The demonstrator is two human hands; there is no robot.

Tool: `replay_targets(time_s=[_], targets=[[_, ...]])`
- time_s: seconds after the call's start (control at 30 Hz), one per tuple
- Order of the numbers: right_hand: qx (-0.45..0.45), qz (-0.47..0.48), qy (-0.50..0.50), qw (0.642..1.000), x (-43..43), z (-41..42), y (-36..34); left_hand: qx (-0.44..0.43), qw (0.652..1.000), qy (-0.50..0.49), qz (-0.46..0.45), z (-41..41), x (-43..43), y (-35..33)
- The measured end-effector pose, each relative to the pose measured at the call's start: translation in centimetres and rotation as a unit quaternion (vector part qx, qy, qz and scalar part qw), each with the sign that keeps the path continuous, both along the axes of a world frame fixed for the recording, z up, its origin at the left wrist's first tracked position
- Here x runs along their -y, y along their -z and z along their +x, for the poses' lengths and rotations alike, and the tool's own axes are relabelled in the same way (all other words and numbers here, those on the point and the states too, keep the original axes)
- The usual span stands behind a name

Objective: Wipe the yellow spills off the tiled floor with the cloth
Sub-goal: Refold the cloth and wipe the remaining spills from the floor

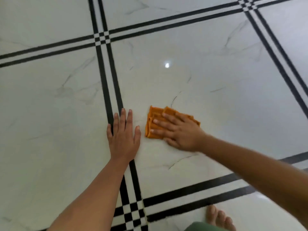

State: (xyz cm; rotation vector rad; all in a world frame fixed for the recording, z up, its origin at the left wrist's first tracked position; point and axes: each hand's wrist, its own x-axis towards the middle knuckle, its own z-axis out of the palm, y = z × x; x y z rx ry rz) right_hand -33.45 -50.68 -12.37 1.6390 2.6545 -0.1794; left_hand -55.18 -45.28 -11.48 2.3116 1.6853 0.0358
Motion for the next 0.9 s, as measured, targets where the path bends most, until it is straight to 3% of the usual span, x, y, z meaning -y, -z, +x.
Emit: replay_targets(time_s=[0.07, 0.13, 0.2, 0.27, 0.37, 0.4, 0.43, 0.5, 0.57, 0.63, 0.73, 0.77, 0.87, 0.9], targets=[[0.004, 0.045, 0.108, 0.993, -4.6, 3.6, 0.1, -0.007, 1.0, 0.014, 0.017, 0.4, -1.6, 0.1], [-0.022, 0.03, 0.351, 0.936, -7.2, 6.6, -0.3, -0.009, 0.999, 0.034, 0.02, 1.8, -3.6, 0.2], [-0.056, 0.007, 0.482, 0.874, -7.6, 5.6, -0.3, -0.004, 0.999, 0.045, 0.025, 3.2, -5.4, 0.2], [-0.07, 0.005, 0.45, 0.89, -6.2, 2.6, -0.2, -0.001, 0.999, 0.042, 0.03, 4.4, -7.1, 0.1], [-0.046, 0.007, 0.26, 0.965, -5.3, 3.0, 0.3, 0.0, 0.998, 0.044, 0.04, 5.3, -9.3, 0.5], [-0.027, 0.014, 0.228, 0.973, -6.9, 4.9, 0.4, 0.001, 0.998, 0.04, 0.045, 5.2, -9.8, 0.7], [-0.023, 0.017, 0.251, 0.968, -9.2, 6.5, 0.5, -0.001, 0.998, 0.033, 0.044, 4.9, -10.2, 1.0], [-0.053, 0.007, 0.392, 0.919, -13.9, 6.8, -0.3, -0.007, 0.999, 0.013, 0.042, 4.1, -10.2, 1.2], [-0.091, -0.028, 0.416, 0.904, -16.4, 1.5, -0.3, -0.014, 0.998, -0.036, 0.044, 2.2, -9.9, 1.1], [-0.101, -0.036, 0.233, 0.967, -15.2, -4.5, -0.3, -0.023, 0.994, -0.099, 0.03, -0.5, -9.3, 0.9], [-0.052, -0.026, 0.036, 0.998, -16.1, -5.0, 0.3, -0.044, 0.986, -0.162, 0.013, -4.9, -7.7, 0.8], [-0.039, -0.024, 0.048, 0.998, -18.4, -4.4, 0.3, -0.046, 0.983, -0.179, 0.006, -6.0, -7.2, 0.8], [-0.064, -0.061, 0.246, 0.965, -23.3, -7.9, -0.5, -0.046, 0.972, -0.231, -0.002, -9.5, -5.6, 0.6], [-0.073, -0.07, 0.255, 0.962, -23.0, -10.6, -0.7, -0.045, 0.967, -0.249, -0.002, -10.3, -5.2, 0.4]])
